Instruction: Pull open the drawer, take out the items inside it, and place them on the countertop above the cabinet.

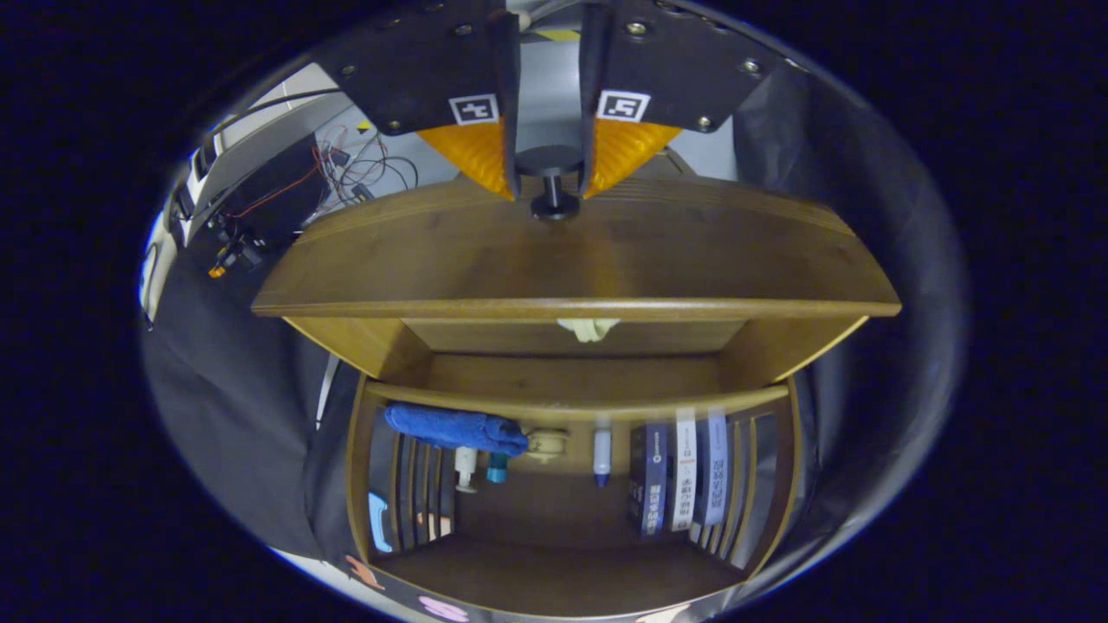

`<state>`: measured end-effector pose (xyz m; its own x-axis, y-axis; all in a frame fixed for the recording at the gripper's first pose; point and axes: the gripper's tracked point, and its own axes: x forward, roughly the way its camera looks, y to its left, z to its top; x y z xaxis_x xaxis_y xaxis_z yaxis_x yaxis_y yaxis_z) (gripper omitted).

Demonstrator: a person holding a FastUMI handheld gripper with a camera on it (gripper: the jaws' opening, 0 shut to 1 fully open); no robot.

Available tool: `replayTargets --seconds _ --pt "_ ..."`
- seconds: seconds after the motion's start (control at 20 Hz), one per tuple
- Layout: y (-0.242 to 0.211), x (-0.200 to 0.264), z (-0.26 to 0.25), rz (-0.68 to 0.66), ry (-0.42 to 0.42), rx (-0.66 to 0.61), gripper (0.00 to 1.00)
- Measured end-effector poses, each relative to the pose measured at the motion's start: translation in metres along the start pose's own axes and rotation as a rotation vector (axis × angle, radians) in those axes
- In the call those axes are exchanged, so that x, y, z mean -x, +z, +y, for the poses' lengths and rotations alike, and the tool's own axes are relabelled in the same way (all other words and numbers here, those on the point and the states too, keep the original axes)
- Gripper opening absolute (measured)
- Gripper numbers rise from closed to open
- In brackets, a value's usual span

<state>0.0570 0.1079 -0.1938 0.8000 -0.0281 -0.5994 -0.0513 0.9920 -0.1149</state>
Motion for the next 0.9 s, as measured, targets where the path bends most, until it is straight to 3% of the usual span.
replayTargets --seconds 0.2,0.4,0.65,0.75,0.9 --pt "0.0 0.003 -0.001 -0.005 0.004 0.005 0.32" --pt "0.023 0.027 0.01 -0.086 0.047 0.01 0.59" --pt "0.111 0.053 0.015 -0.328 0.081 -0.003 0.59" --pt "0.142 0.038 0.021 -0.318 0.106 -0.006 0.59" --pt "0.144 -0.008 0.019 -0.147 0.095 0.041 0.59"
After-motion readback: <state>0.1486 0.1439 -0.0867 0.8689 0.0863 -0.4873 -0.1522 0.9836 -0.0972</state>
